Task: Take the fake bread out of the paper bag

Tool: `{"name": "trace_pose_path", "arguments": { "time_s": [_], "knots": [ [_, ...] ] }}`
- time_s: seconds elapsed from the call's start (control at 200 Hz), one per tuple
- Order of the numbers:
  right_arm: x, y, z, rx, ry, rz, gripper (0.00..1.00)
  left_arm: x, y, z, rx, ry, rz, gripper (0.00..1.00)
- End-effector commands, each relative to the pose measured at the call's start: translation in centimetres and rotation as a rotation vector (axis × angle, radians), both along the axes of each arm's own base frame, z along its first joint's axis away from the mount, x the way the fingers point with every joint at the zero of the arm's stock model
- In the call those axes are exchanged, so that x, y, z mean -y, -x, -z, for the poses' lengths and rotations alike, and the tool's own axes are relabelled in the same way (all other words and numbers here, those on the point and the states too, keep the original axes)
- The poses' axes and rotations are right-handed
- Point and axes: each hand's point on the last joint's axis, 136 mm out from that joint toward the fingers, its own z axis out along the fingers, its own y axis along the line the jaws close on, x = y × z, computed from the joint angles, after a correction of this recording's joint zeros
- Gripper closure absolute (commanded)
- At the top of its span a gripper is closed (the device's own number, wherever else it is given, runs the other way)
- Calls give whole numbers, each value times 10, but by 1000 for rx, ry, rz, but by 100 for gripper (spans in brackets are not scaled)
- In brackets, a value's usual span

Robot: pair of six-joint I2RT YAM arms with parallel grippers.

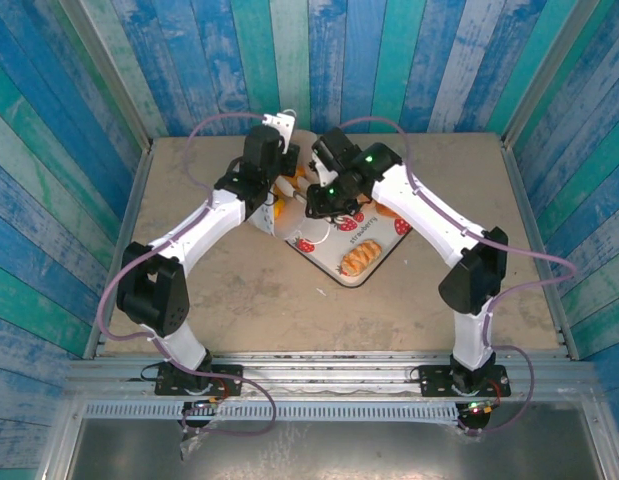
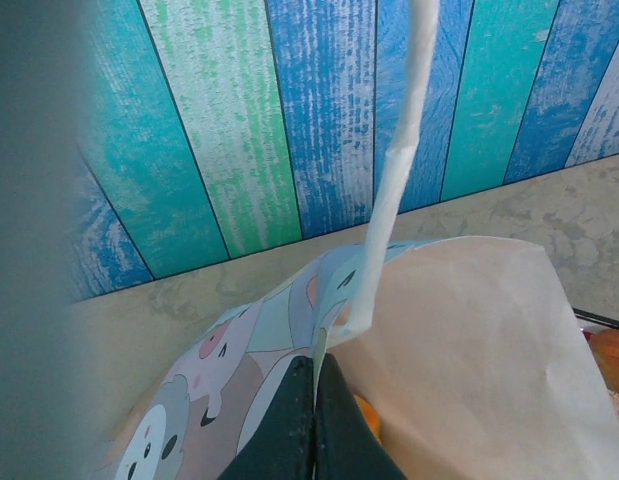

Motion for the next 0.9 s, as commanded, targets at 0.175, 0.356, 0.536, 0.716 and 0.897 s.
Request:
{"name": "trace_pose_path", "arguments": {
  "time_s": [0.175, 0.356, 0.536, 0.716, 0.897],
  "knots": [
    [8, -24, 13, -19, 21, 93, 54, -4, 14, -28, 62, 104, -7, 100],
    [7, -30, 21, -37, 20, 100, 54, 1, 14, -28, 58, 114, 16, 100],
    [-3, -38, 29, -54, 7, 91, 54, 3, 14, -29, 55, 114, 30, 100],
    [-10, -46, 34, -53, 1, 89, 53, 6, 15, -29, 51, 112, 50, 100],
    [-6, -49, 42, -60, 22, 112, 52, 7, 15, -29, 51, 111, 54, 100]
  ]
}}
